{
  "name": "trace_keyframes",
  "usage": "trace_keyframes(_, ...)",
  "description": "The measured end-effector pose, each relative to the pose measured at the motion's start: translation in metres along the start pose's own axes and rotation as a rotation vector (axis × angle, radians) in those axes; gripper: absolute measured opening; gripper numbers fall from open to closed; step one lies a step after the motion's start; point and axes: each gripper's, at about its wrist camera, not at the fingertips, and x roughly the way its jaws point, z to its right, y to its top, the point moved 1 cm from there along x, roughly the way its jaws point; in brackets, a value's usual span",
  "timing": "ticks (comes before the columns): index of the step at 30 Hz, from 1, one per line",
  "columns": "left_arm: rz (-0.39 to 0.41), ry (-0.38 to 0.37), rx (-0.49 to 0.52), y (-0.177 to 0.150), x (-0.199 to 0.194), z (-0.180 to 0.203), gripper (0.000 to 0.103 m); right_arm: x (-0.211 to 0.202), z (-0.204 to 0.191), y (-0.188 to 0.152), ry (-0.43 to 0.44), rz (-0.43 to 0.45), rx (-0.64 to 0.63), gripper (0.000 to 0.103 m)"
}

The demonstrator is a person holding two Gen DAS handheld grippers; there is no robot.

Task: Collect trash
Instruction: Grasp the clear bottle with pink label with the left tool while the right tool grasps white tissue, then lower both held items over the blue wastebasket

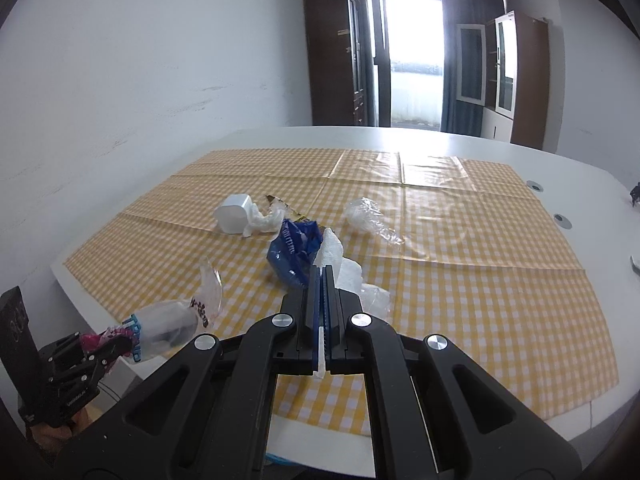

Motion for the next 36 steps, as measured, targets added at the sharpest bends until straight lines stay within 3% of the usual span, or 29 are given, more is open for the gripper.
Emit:
trace_keyframes(6, 0.006, 0.026, 0.033, -0.014, -0.030, 0.009, 0.018, -0.039, -0.019, -0.029, 0.064, 0.033, -0.010, 0.001)
trace_keyframes(18, -0.065, 0.011, 0.102, -0.070, -0.077, 0.015, 0.018, -0.103, -0.058, -0.078, 0.160, 0.101, -0.036, 0.001)
trace_keyframes(27, -0.164, 0.048, 0.071, -0.109, -0.081, -0.015, 0.018, -0.078, -0.069, -0.145, 0.176, -0.021, -0.024, 0.001)
trace_keyframes(32, -0.250, 0.088, 0.101, -0.139, -0.058, -0.026, 0.018, -0.054, -0.076, -0.182, 0.159, -0.096, -0.032, 0.001)
trace_keyframes(36, -0.333, 0.072, 0.046, -0.162, -0.030, -0.040, 0.018, -0.025, -0.074, -0.207, 0.138, -0.160, -0.022, 0.001)
